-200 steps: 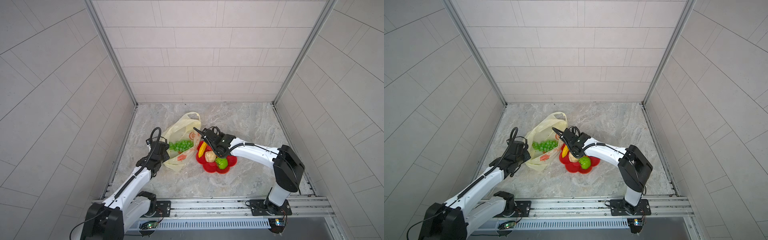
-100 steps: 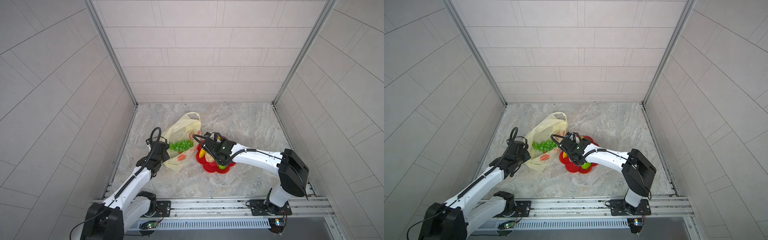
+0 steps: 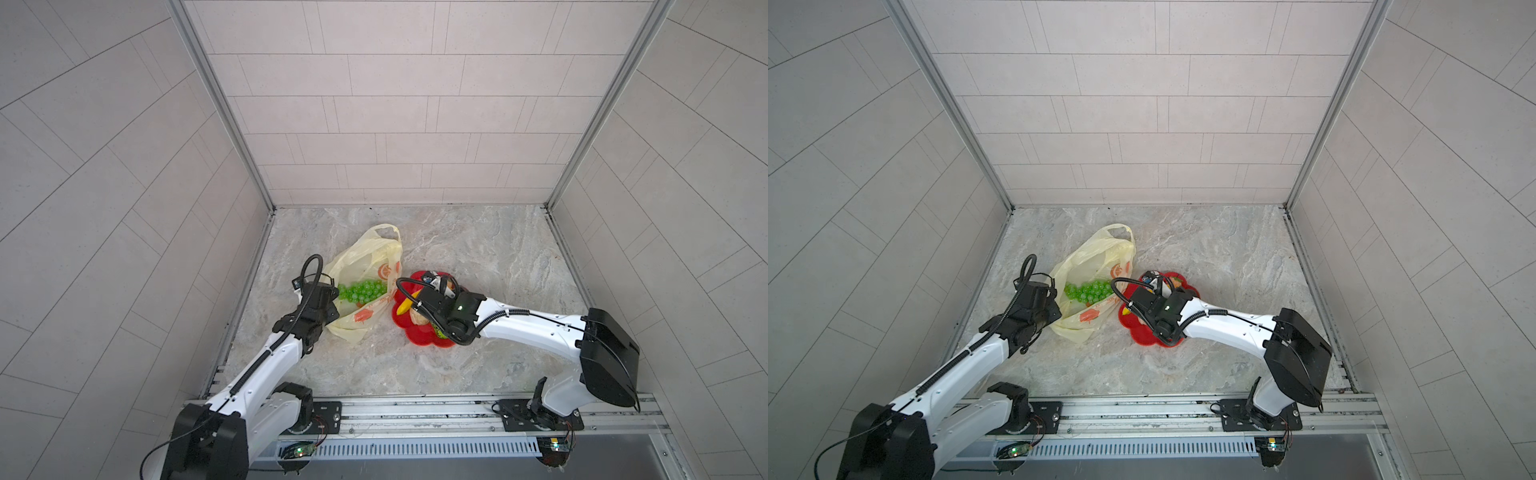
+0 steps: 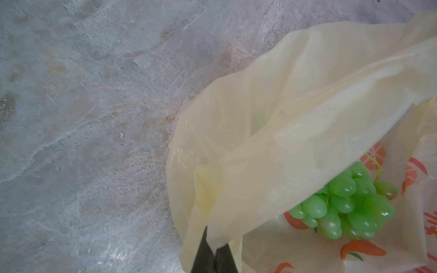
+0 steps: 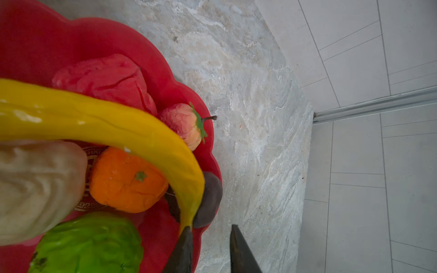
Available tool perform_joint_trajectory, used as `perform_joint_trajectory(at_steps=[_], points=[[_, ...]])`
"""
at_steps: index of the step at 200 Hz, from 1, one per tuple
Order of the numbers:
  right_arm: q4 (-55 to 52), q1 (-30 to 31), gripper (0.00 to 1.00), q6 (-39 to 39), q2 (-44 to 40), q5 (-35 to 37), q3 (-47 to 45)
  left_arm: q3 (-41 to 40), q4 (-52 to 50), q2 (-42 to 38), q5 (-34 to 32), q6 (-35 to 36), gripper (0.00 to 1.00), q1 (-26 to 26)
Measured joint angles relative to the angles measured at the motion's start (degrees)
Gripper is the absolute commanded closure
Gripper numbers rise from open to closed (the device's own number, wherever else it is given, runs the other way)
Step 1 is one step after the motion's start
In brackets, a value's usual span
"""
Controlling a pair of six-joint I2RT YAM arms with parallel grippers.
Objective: Take fruits out of the plastic bag
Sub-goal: Place the fruit on the plate.
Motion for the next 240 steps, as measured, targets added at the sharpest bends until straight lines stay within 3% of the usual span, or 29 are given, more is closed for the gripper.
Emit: perform_joint_trajectory(at_steps=[18, 98, 145, 240], points=[[-0.17, 0.02, 0.62, 1.03, -0.42, -0.90, -0.68, 0.00, 0.00, 0.00, 0.00, 0.00, 1.00, 0.00], [-1.81, 0.52, 0.59, 3.28, -3.43, -3.17, 0.61, 0.00, 0.48, 0.07, 0.87, 0.28, 1.00, 0.00], [0.63, 2.99, 0.54, 6.29, -4.94, -9.64, 6.49, 0.00, 2.23, 0.63, 4.48, 1.46, 1.00, -0.02], [3.58, 4.26, 0.48, 9.20, 22.21, -22.21, 34.53, -0.92, 3.41, 2.47, 7.54, 0.85, 1.00, -0.02]])
